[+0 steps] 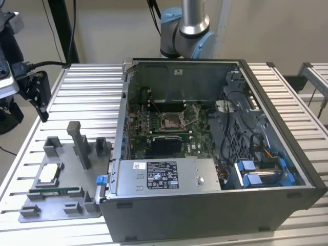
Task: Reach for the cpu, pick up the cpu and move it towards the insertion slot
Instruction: 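Pick up the cpu and move it towards the insertion slot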
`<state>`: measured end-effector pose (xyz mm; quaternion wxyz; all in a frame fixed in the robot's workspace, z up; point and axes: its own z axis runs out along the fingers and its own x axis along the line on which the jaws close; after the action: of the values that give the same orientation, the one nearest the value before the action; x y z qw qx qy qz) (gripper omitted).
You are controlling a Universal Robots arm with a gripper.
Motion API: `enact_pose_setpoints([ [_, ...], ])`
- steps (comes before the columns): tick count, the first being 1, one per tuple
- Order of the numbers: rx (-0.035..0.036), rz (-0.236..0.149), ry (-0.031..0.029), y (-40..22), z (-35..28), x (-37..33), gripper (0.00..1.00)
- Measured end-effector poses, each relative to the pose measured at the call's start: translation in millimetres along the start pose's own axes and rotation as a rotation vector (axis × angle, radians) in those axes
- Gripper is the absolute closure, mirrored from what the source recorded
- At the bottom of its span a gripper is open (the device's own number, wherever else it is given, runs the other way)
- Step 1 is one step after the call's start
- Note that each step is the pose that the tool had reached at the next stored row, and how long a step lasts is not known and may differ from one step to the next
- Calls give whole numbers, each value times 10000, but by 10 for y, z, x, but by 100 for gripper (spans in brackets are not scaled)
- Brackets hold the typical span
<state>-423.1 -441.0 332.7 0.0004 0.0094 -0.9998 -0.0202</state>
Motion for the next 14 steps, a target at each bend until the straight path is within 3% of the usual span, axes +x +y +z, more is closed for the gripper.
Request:
enact_pose_setpoints([
  [5,1,0,1,-2,43,2,0],
  [14,-2,0,-3,-2,62,4,0],
])
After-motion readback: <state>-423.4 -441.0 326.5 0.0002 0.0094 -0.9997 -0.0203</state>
